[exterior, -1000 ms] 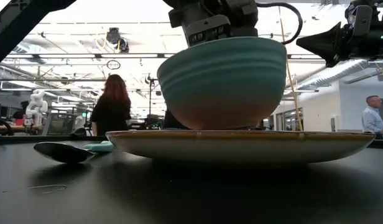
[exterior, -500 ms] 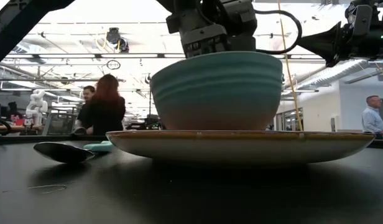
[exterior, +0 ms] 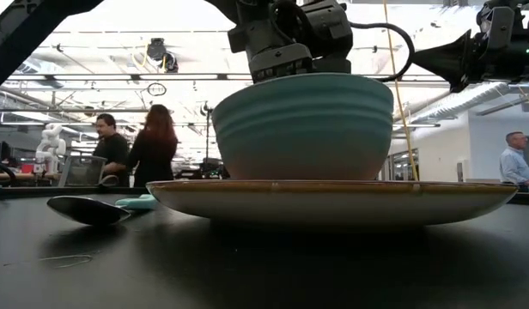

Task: Set table place
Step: Put the green bowl on the orange plate

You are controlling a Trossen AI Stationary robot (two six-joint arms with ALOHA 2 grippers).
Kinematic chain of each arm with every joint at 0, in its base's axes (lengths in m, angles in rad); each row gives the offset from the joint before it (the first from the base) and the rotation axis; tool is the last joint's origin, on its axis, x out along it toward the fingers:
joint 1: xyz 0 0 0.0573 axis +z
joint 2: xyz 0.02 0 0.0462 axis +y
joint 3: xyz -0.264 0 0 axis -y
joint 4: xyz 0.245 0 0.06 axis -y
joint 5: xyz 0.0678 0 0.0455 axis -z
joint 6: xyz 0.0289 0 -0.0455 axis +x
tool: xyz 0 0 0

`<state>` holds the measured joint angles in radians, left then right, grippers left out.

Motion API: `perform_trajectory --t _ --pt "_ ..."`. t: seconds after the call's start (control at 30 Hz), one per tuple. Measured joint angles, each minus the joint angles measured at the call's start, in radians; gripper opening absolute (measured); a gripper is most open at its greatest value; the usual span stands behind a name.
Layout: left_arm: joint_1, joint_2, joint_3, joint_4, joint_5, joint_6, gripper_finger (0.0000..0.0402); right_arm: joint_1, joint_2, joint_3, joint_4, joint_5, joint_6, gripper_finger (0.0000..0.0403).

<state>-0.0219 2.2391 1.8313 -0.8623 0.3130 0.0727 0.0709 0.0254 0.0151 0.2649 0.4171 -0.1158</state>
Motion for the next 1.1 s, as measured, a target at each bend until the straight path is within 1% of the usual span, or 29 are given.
perform_trajectory --t 0.23,0.6,0.8,0.9,1.1 --pt "-0.002 0.0 0.0 0.001 -0.053 0.003 0.0025 0.0 0.0 0.0 0.0 0.0 0.0 0.0" --pt "-0.012 0.0 0.0 0.003 -0.062 0.043 0.0026 0.0 0.0 0.0 0.0 0.0 0.0 0.0" --pt "-0.026 -0.002 0.002 0.006 -0.108 0.055 0.0029 0.0 0.0 0.0 0.0 0.0 0.0 0.0" --pt "-0.031 -0.002 0.002 0.006 -0.114 0.056 0.0045 0.0 0.0 0.0 0.0 0.0 0.0 0.0" --pt "-0.038 0.002 0.0 0.005 -0.135 0.056 0.0103 0.0 0.0 0.0 0.0 0.0 0.0 0.0"
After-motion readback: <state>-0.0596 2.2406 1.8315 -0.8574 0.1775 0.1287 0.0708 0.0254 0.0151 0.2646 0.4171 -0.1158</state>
